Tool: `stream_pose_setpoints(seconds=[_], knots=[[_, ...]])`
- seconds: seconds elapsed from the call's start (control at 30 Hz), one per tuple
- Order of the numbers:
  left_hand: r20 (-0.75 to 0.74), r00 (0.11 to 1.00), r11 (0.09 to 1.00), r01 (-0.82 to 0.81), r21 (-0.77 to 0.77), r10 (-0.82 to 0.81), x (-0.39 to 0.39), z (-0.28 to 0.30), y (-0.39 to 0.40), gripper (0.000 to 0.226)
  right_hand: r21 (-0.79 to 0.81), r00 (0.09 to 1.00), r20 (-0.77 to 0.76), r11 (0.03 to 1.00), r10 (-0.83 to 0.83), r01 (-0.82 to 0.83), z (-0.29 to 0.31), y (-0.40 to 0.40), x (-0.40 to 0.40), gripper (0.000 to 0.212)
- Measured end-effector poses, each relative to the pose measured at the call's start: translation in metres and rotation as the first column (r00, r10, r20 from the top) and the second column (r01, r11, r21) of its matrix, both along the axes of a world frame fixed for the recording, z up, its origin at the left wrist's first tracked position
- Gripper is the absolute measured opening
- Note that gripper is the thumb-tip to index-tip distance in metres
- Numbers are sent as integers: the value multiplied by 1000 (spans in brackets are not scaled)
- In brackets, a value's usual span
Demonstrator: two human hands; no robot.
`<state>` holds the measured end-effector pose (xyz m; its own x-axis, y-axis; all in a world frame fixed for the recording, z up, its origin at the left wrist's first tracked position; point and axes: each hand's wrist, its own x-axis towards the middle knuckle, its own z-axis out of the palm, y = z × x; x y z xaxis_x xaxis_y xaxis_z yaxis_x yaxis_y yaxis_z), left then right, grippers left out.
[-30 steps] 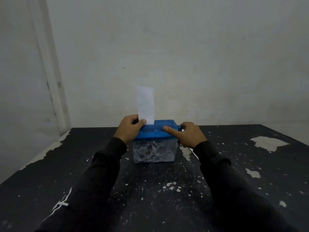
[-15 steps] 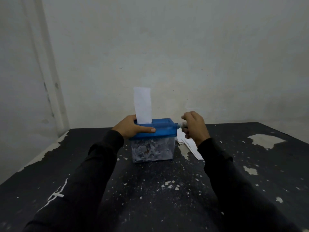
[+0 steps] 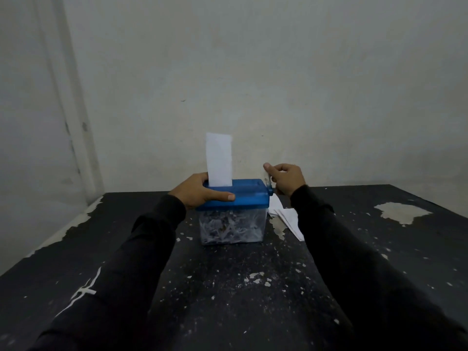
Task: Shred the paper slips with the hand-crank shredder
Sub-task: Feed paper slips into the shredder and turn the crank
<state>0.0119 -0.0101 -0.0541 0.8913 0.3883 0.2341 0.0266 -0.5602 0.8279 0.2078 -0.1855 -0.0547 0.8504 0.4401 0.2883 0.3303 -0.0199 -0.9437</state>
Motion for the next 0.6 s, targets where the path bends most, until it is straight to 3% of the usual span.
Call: stream_pose_setpoints(seconds=[0.13, 0.27, 0.43, 0.6], knots=[[7, 1000, 1000, 7, -20, -7, 1, -2, -1, 73, -75, 996, -90, 997, 28, -35, -45, 4, -1, 24], [2, 1000, 1000, 2, -4, -2, 0, 0, -2, 69, -146, 998, 39, 988, -51, 57, -79, -15, -26, 44], [-27, 1000, 1000, 1, 7, -1, 0, 2, -1, 66, -54, 986, 103, 989, -133, 139, -78, -36, -49, 51], [-52, 999, 999, 2, 36, 0, 1, 7, -1, 61, 133, 985, 111, 984, -133, 118, -65, -47, -64, 32]])
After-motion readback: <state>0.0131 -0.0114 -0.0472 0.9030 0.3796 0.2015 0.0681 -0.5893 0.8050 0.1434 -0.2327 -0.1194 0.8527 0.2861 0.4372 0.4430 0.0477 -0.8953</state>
